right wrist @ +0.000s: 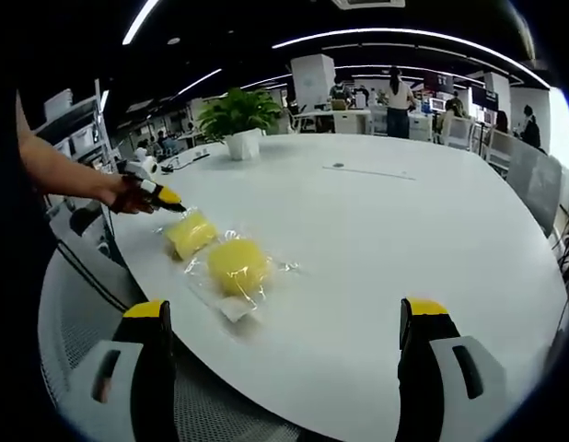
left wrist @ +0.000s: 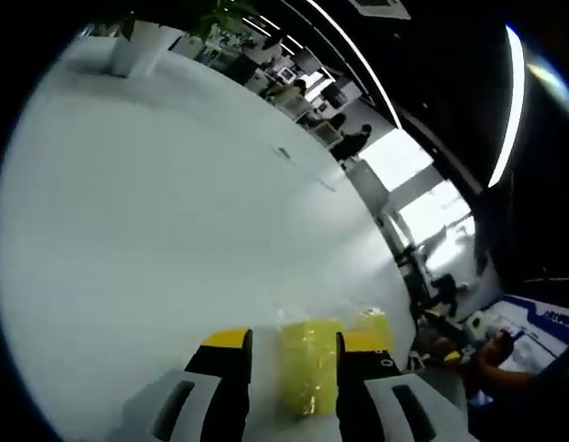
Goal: Compare the silicone blocks by pressing each to a similar depth, holding the contact briefly, and releasing to observe deformation and rebound differences across the visible hardness samples.
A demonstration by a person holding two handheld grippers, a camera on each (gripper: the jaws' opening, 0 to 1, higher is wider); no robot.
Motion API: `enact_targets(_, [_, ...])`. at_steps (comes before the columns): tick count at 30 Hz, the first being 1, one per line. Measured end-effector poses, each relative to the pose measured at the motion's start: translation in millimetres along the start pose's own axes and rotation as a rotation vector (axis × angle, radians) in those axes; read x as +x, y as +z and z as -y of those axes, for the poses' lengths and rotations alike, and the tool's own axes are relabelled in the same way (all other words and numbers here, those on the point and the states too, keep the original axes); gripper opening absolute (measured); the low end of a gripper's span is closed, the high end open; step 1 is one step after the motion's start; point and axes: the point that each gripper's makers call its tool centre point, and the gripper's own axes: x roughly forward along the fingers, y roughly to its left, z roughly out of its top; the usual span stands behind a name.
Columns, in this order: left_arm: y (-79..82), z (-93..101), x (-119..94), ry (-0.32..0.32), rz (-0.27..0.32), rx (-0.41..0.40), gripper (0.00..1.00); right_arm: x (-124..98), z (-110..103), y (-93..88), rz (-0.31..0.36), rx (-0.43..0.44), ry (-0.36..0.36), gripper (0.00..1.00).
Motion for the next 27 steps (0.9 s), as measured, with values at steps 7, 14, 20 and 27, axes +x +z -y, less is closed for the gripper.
enact_targets(7, [0.6,-1.5,16.3,-0.015,-0.006,-0.028,0.30,-3.8,5.0,0.7,0.006,0.022,-0.015,0.96])
enact_targets(14, [-3.9,2.5,23.0,-0.038,-0.008,-0.073,0.21,-4.8,3.9,-2.0,0.007,0.033,-0.017,0.96])
enact_targets(20, [-6.2,2.4,26.9,-0.028,-0.023,-0.115,0.14,-6.8,5.6,-3.2,0.012,0.046,-0.016,0.96])
enact_targets(27, [-17.3,4.0,28.2,-0.036,-0.067,-0.102,0.03,-7.2,8.6,-4.9,0.015,0.073,-0.014,0.96])
